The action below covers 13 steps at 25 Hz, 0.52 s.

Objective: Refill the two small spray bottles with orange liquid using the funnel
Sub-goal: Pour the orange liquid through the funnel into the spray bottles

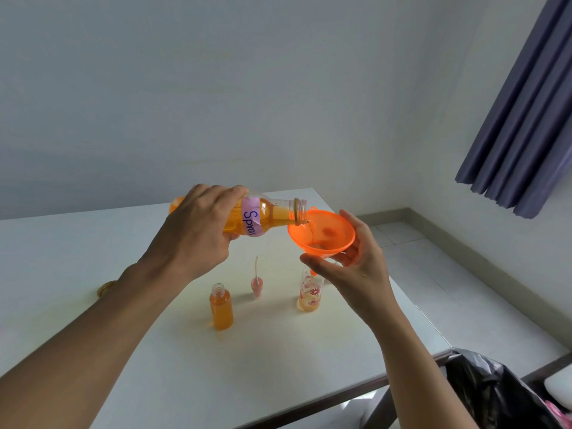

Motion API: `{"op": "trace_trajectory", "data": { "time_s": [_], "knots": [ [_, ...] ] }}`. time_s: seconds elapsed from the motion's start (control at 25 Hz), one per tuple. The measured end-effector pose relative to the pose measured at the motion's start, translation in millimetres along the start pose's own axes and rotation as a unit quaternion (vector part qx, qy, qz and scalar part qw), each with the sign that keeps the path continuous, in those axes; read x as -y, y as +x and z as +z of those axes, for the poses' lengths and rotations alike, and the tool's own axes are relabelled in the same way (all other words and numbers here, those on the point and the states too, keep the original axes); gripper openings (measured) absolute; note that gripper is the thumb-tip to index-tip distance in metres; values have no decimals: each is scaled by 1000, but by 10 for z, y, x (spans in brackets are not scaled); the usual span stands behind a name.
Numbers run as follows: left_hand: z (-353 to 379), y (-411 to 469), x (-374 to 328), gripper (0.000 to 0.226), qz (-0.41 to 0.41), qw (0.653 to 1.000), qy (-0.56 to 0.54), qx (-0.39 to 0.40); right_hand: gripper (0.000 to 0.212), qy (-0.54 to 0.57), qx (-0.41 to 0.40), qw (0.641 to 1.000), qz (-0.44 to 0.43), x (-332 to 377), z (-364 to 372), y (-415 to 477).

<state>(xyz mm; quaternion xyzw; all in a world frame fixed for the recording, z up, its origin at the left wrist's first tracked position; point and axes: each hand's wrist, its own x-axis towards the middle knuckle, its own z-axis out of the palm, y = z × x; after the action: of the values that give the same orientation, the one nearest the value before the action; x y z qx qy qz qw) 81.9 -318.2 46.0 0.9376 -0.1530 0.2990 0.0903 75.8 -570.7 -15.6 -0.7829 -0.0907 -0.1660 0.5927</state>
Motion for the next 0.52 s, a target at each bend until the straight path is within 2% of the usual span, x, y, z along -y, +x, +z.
{"op": "trace_trajectory", "data": {
  "time_s": [0.52],
  "knots": [
    [-12, 13, 3, 70, 6, 1000, 4, -6, 97, 13, 0, 1000, 1, -11, -15, 10]
  ]
}}
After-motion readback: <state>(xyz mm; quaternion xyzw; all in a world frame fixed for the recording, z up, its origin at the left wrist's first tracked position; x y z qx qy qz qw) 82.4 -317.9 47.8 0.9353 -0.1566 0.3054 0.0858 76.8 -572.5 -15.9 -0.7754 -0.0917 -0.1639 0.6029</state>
